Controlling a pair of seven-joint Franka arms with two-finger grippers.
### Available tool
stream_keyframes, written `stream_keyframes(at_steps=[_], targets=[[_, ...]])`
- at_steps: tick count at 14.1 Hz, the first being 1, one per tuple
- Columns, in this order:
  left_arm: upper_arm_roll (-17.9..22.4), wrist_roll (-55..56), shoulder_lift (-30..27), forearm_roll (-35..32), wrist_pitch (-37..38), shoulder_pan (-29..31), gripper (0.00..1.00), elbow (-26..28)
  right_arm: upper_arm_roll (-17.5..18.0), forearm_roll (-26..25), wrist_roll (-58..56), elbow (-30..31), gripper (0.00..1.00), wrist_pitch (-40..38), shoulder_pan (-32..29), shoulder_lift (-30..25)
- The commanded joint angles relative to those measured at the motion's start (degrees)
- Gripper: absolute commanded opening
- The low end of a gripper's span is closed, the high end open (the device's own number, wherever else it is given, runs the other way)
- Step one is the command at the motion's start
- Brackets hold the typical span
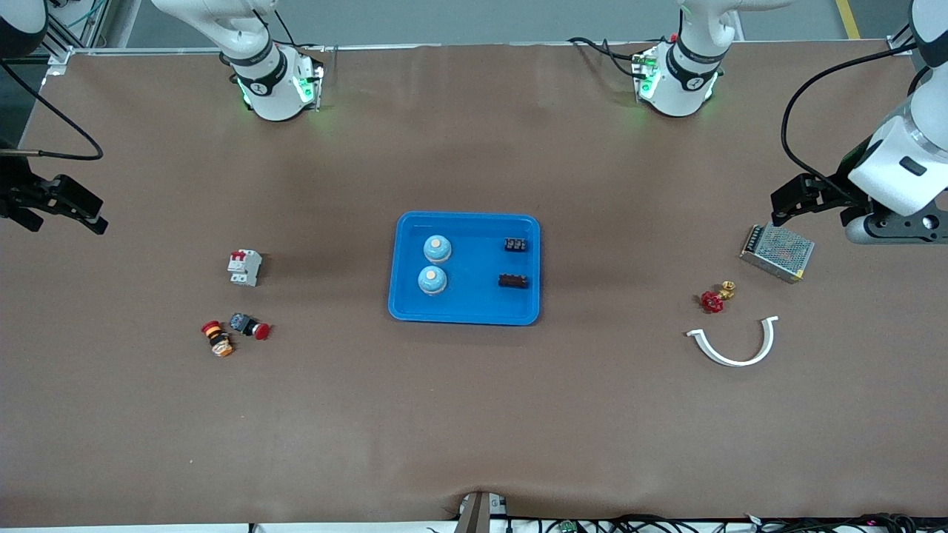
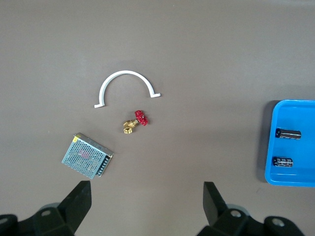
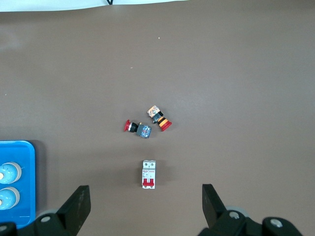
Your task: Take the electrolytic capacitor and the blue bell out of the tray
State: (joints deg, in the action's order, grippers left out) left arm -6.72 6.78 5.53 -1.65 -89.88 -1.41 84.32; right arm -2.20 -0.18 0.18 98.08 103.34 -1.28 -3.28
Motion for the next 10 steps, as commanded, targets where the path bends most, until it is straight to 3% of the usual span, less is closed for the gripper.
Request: stream_keyframes(at_steps=[1,10], targets=[[-0.4,0.9,-0.7,1.0,0.9,0.4,1.00,0.0,-0.2,-0.5,1.1,-0.5,1.00,-0.8,0.4,-0.2],[-0.4,1.1,-0.4,1.0,0.9,0.6,1.00,0.2,-0.1,-0.5,4.6,-0.5,1.00,-0.8,2.1,-0.1]])
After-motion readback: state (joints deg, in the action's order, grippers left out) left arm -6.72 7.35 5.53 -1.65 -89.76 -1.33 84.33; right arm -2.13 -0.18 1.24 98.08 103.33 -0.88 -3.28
